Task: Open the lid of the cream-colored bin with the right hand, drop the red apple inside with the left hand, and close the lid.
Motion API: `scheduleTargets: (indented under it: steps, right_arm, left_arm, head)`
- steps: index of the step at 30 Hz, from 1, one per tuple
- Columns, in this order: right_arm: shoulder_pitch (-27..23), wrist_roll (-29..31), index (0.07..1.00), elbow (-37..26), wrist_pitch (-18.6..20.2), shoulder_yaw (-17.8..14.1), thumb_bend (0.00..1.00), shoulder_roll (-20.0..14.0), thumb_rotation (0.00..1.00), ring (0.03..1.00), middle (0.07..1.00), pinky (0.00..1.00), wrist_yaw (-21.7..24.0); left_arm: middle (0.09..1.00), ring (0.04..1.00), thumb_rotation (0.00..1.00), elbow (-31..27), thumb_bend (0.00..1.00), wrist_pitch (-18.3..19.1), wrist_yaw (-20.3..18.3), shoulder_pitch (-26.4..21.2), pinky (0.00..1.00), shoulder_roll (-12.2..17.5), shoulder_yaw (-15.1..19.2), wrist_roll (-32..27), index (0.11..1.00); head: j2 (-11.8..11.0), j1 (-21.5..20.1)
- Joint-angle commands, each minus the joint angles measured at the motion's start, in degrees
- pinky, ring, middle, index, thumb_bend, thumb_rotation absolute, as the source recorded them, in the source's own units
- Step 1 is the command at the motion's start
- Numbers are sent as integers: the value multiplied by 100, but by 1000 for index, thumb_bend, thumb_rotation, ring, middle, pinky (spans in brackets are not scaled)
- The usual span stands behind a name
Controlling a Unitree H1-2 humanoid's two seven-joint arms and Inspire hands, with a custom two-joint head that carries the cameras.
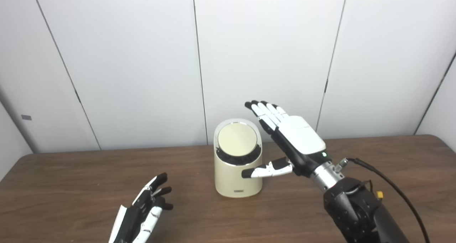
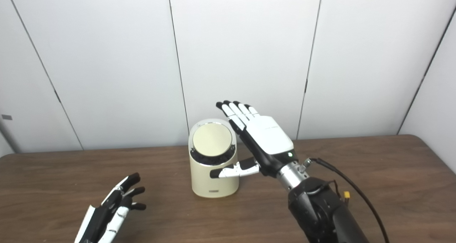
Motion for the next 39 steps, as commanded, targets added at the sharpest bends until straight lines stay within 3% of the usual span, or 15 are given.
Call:
scheduleTargets:
  steps: [1,3,5,8,11,16,19,22,26,30,36,39]
  right_arm:
    - [88,281,1000,-107,-367,-228,545,111,725,1000,1000,992,-590]
    - [294,605,966,95,-756,-437,374,195,770,978,985,918,-1009]
    - [474,1071,897,309,-1082,-676,292,294,776,921,928,814,-1294]
    - [699,1655,853,476,-1292,-940,292,371,813,862,865,766,-1387]
    - [925,2081,836,538,-1418,-1121,311,484,803,829,840,734,-1483]
    - [1254,2463,817,727,-1679,-1317,300,592,760,804,813,715,-1634]
    - [1440,2613,819,827,-1798,-1410,286,627,715,810,819,727,-1678]
    - [1660,2628,822,874,-1778,-1491,283,657,734,801,818,727,-1724]
    - [1846,2680,814,1109,-2055,-1553,243,657,572,797,811,722,-1839]
    - [1998,2518,799,1322,-2212,-1580,260,651,554,794,800,726,-1987]
    - [2175,2385,779,1395,-2310,-1586,246,629,435,751,770,660,-2089]
    - [2283,2600,772,1356,-2228,-1609,243,654,403,756,773,674,-1995]
  left_arm:
    - [905,847,752,-56,535,-222,130,-131,659,-10,45,140,899]
    - [896,858,733,-71,484,-170,222,-137,686,-36,70,262,886]
    - [888,864,704,-37,434,-242,373,-153,724,-72,118,455,872]
    - [833,823,636,27,291,-355,783,-174,735,-120,191,1098,813]
    - [815,810,606,98,203,-432,924,-186,731,-117,222,1232,797]
    - [803,795,607,207,202,-536,939,-195,699,-111,249,1079,790]
    - [815,811,551,256,207,-535,850,-196,729,-91,250,832,797]
    - [827,822,528,324,219,-574,791,-200,739,-56,237,685,802]
    - [829,818,499,367,225,-645,726,-191,735,-44,250,542,801]
    - [830,818,492,329,220,-655,696,-147,739,-22,262,512,799]
    - [825,812,517,283,228,-715,735,-46,726,41,297,659,794]
    - [825,815,533,264,231,-708,716,6,730,59,308,630,794]
  head:
    - [-15,-17]
    - [-27,-9]
    - [-24,2]
    - [-22,-25]
    - [-30,-48]
    - [-56,-92]
    - [-84,-73]
    - [-84,-82]
    - [-68,-92]
    - [-45,-93]
    - [24,-96]
    - [78,-124]
